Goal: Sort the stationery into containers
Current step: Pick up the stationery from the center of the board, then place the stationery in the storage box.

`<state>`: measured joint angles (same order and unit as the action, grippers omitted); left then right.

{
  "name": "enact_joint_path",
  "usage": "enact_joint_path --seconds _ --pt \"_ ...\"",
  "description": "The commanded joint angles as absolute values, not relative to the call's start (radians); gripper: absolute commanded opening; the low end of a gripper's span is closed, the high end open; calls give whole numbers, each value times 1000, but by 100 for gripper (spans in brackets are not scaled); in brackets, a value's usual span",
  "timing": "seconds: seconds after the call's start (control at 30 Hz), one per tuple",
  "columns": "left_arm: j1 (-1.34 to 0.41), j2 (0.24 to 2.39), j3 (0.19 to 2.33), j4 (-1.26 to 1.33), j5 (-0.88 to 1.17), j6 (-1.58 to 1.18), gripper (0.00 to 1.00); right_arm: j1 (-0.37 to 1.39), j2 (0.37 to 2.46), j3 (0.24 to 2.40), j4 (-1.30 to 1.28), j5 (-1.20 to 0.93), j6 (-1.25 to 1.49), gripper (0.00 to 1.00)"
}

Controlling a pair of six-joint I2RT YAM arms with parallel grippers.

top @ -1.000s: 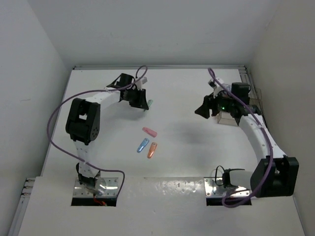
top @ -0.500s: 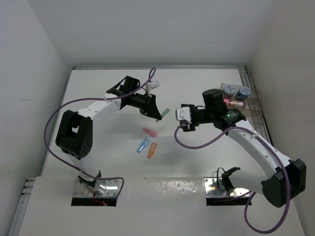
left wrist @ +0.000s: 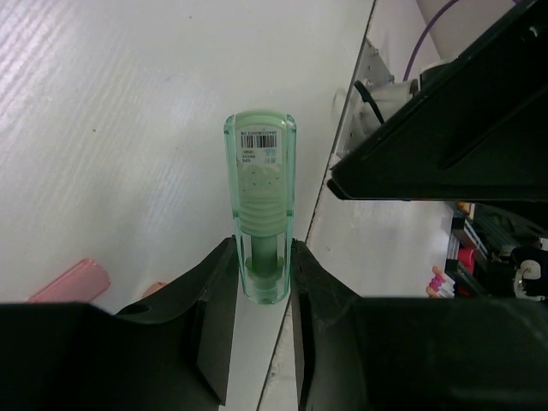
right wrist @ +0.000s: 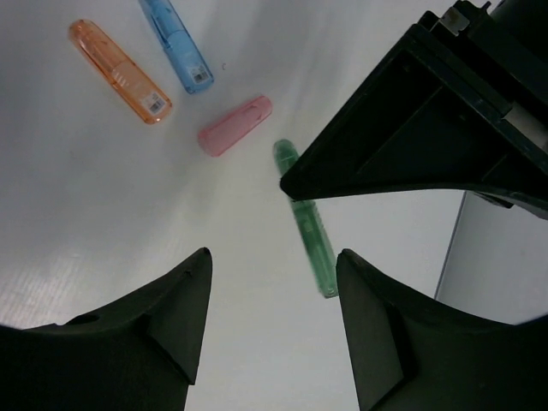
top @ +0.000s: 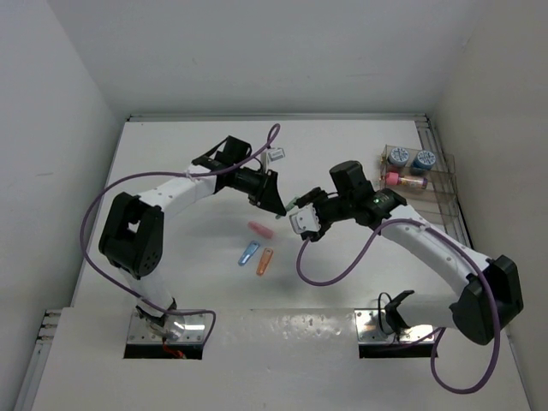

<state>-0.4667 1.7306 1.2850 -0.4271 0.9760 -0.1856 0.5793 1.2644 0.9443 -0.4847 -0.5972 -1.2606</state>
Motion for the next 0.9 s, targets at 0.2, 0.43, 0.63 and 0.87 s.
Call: enact_joint_path --seconds 0.2,0.43,0.63,0.87 --pt "-511 1717 1316 -431 1006 -161 9 595 1327 992 -425 -569 -1353 48" --pt "-515 1713 1328 -434 1014 -158 13 600 1333 927 -396 -548 -1433 27" --pt "-515 1689 1313 -430 1031 -153 15 586 1324 887 -351 -520 -1440 9" --pt "-488 1652 1310 -459 962 -118 100 482 1255 851 -360 -514 -1425 0"
